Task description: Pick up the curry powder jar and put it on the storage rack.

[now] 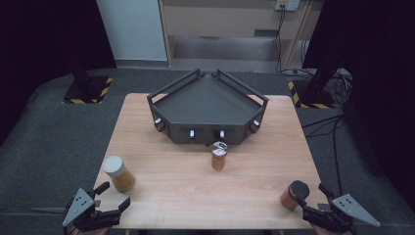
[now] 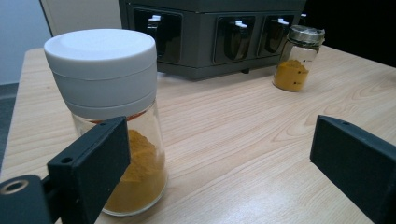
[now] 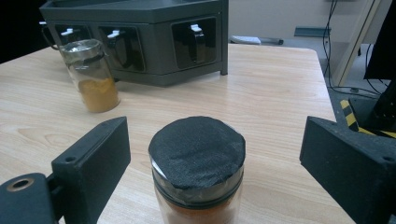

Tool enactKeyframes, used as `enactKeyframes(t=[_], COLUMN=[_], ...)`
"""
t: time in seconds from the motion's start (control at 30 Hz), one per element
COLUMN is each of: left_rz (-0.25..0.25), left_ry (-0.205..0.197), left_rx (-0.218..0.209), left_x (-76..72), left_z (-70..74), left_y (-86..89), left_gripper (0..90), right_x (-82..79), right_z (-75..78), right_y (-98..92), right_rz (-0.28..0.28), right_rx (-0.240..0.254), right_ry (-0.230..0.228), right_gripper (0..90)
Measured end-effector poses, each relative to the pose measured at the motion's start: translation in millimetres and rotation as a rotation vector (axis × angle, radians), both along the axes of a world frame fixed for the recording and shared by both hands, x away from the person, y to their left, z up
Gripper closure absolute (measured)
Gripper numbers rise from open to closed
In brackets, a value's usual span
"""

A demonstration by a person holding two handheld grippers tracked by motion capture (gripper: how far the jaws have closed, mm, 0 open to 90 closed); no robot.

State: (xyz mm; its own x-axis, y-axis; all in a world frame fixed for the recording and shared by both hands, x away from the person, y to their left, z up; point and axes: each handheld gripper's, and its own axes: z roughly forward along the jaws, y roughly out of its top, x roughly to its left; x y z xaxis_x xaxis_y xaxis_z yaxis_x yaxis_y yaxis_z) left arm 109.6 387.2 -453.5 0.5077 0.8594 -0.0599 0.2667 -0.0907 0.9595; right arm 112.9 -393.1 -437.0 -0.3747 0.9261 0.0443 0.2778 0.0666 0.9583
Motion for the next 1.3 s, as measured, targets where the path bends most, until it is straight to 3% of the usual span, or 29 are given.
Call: enactKeyframes(t=[0.53, 0.7, 0.97, 1.3], left_rz=[0.016, 0.006, 0.011, 0.012], left_ry=[-0.004, -0.004, -0.007, -0.006], left_rx=[-0.010, 0.013, -0.009, -0.004], left_x=[0.9, 3.0, 1.4, 1.2], left_z=[-2.0, -1.3, -2.4, -1.9], left_y=[0.6, -1.0, 1.2, 0.9], left_gripper=[3.6, 3.8, 3.7, 3.7], right_x=[2.3, 1.7, 1.1, 2.1], right_z=[-2.4, -2.1, -1.1, -1.5], right_y=[-2.8, -3.3, -0.9, -0.6], right_rz=[0.011, 0.025, 0.031, 0.035], right_rx=[0.010, 0.012, -0.004, -0.004], right_ry=[0.001, -0.003, -0.007, -0.008], right_gripper=[8.5, 8.5, 8.5, 8.5])
